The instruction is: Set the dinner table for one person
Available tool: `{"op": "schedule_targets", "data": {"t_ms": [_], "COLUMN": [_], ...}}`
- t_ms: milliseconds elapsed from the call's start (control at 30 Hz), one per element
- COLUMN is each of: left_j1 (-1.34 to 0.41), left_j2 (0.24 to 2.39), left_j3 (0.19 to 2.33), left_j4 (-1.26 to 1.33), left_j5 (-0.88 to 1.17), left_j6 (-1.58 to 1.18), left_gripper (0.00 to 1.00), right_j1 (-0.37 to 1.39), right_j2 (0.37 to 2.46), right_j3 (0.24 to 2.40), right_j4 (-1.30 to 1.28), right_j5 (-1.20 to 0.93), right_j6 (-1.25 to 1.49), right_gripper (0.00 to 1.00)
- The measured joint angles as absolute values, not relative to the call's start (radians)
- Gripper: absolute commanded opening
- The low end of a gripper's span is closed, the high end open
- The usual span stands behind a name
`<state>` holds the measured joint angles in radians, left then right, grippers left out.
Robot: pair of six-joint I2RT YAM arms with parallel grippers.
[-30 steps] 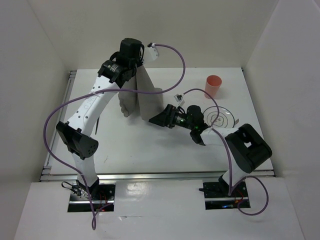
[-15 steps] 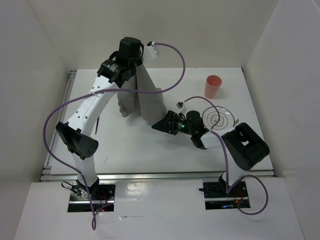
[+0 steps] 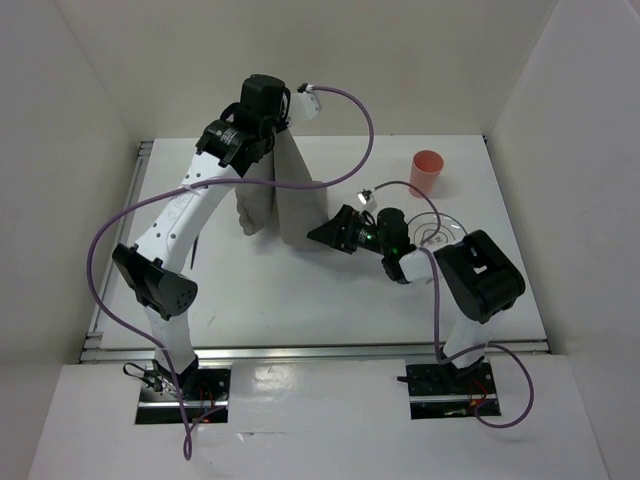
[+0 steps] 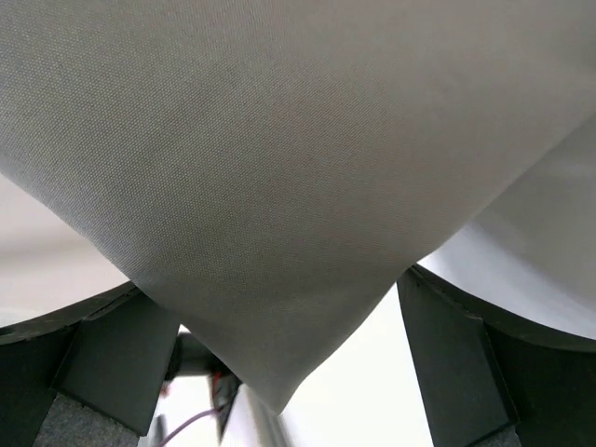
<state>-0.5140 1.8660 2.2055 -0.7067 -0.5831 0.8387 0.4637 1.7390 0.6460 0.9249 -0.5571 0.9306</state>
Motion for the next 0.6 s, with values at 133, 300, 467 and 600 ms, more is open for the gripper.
{"op": "schedule_targets", "data": {"t_ms": [133,300,467,600], "left_j1": [-0.514,-0.514,-0.514,-0.503], "left_j2": [1.866,1.866,1.866,1.864], "left_j3": [2.206,2.206,2.206,2.203], "left_j4": [-0.709,-0.709,-0.71,-0.701], "left_j5": [-0.588,-0.592,-0.596,-0.6], "left_j6": [0.839,0.839,0.838,0.838], "left_gripper": [0.0,0.0,0.0,0.0], "right_j1": [0.464,0.467,0.468,0.469], "right_j2": [1.758,1.736,1.683,1.575], "right_j3": [0.653,0.628,0.626,0.673], "right_j4": [0.956,0.989,0.965,0.74], "right_j5": [-0.611,-0.64,-0.667,-0.655], "right_j6": [0.973,0.997,1.024,0.973], "right_gripper": [0.97,0.55,0.01,0.0]}}
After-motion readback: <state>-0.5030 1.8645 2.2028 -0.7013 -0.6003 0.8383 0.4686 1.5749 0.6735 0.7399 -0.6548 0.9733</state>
